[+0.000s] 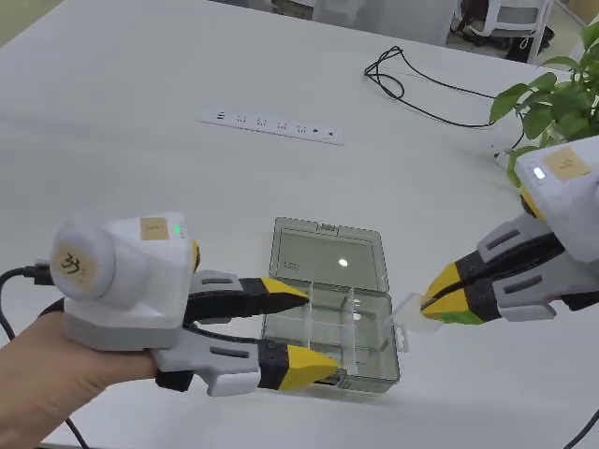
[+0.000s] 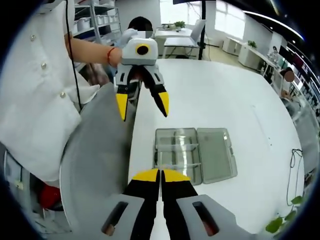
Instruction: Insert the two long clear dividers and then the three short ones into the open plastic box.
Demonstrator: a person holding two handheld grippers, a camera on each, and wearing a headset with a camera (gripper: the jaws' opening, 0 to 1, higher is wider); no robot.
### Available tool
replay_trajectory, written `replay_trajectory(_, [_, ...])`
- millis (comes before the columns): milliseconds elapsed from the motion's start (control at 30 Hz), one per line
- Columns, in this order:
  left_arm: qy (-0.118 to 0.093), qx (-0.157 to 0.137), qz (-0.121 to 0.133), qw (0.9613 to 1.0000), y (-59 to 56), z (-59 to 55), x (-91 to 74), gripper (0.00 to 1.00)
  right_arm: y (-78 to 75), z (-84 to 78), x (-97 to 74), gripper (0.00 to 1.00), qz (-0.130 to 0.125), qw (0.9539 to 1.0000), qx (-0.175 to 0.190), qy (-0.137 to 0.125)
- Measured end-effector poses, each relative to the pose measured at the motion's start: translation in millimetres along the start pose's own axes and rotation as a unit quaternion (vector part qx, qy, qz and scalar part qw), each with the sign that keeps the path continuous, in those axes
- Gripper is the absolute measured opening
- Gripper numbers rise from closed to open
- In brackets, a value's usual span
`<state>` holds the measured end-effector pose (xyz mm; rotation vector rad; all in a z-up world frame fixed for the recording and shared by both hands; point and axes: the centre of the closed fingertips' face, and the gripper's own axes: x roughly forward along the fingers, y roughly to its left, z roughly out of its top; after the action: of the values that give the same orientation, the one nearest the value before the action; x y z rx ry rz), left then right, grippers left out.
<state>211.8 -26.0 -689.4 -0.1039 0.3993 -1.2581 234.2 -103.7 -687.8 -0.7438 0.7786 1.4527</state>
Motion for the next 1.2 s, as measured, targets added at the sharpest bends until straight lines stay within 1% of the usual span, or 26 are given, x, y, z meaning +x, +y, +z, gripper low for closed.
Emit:
replay_trajectory(167, [0.004,-0.001,0.012,0.9999,7.2,-4.6,-3.6,0.57,-8.2,-8.8,13.6,0.03,-0.01,0.9997,-0.011,0.022])
replay_trajectory(300, [0.009,-0.002,0.017,0.9998,11.4,-8.7,-6.3,0.63,-13.6,-13.0,24.1,0.03,-0.012,0.9994,-0.015,0.03])
replay_trajectory(400, [0.011,-0.002,0.021,0.9997,14.4,-11.4,-8.0,0.67,-22.7,-22.9,33.7,0.03,-0.014,0.9992,-0.015,0.034])
replay_trajectory(467, [0.014,-0.003,0.023,0.9996,16.0,-13.5,-8.8,0.69,-26.8,-26.3,39.1,0.03,-0.015,0.9991,-0.014,0.037])
replay_trajectory(567, [0.017,-0.003,0.027,0.9995,18.8,-16.3,-9.7,0.75,-29.1,-28.8,45.5,0.03,-0.015,0.9989,-0.014,0.041])
replay_trajectory(600, [0.018,-0.005,0.03,0.9994,20.1,-17.5,-10.2,0.77,-31.7,-34.4,50.6,0.03,-0.015,0.9988,-0.014,0.044])
replay_trajectory(633, [0.018,-0.005,0.031,0.9993,21.2,-18.1,-10.5,0.78,-33.2,-36.7,52.9,0.03,-0.016,0.9987,-0.015,0.045])
replay_trajectory(700, [0.018,-0.008,0.033,0.9993,22.5,-19.2,-11.2,0.81,-33.6,-37.4,55.1,0.03,-0.016,0.9986,-0.015,0.048])
replay_trajectory(933, [0.02,-0.015,0.039,0.9989,26.2,-23.2,-13.4,0.87,-35.9,-39.7,63.2,0.03,-0.015,0.9984,-0.011,0.053])
replay_trajectory(1200, [0.019,-0.018,0.04,0.9989,25.6,-23.9,-13.2,0.88,-37.4,-42.0,68.0,0.03,-0.012,0.9981,-0.011,0.059])
